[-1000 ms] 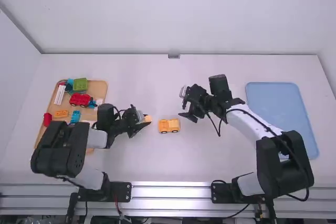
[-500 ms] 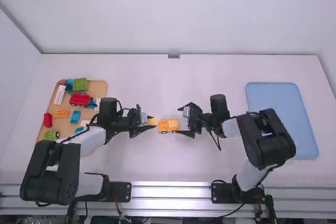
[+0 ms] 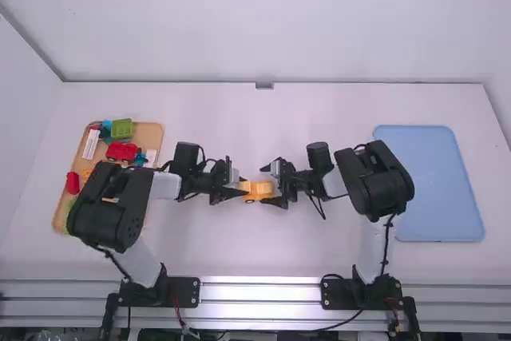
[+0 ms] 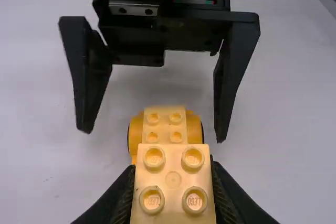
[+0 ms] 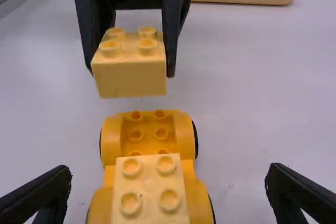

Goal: Assemble lego blocks to make yellow taxi

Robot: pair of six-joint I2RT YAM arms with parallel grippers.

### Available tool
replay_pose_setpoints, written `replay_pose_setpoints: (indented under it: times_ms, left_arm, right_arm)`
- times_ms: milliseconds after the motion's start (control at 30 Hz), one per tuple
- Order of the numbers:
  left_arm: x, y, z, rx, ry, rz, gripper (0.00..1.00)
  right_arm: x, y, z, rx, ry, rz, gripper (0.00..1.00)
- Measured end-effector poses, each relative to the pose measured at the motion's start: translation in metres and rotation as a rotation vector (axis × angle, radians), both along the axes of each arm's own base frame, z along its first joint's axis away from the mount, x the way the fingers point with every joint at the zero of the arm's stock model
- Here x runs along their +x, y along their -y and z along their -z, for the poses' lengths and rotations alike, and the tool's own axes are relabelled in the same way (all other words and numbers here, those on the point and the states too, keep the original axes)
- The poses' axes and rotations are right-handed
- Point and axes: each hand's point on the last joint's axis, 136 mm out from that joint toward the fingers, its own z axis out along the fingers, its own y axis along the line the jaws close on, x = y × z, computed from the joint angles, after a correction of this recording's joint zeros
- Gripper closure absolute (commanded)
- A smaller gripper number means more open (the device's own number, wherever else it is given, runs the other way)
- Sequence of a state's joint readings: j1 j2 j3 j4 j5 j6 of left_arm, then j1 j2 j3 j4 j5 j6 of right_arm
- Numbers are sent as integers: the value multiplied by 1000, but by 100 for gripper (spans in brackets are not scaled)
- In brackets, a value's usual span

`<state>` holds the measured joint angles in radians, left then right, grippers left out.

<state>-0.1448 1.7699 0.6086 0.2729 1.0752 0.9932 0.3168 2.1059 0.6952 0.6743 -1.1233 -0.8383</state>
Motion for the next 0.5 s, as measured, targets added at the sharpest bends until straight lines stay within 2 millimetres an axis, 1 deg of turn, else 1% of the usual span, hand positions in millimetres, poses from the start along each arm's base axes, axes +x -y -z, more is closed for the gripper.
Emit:
replay_pose_setpoints:
  times_ms: [100, 233, 333, 400, 467, 500]
  left_arm:
    - [2, 3, 5, 17, -5, 2, 80]
    - [4, 2, 8, 36, -2, -9, 80]
    - [6, 1, 10, 47, 0, -16, 81]
    - [6, 0, 10, 49, 1, -18, 81]
    - [6, 0, 10, 50, 1, -18, 81]
    - [6, 0, 10, 50, 1, -18, 81]
  right_arm:
    - [-2, -6, 11, -39, -5, 5, 1]
    - [-3, -9, 21, -78, -1, 14, 0]
    - [-4, -12, 24, -94, 8, 17, 6]
    - [-4, -12, 25, -102, 11, 18, 9]
    - [-3, -11, 26, -105, 15, 20, 18]
    - [-3, -11, 26, -106, 18, 19, 28]
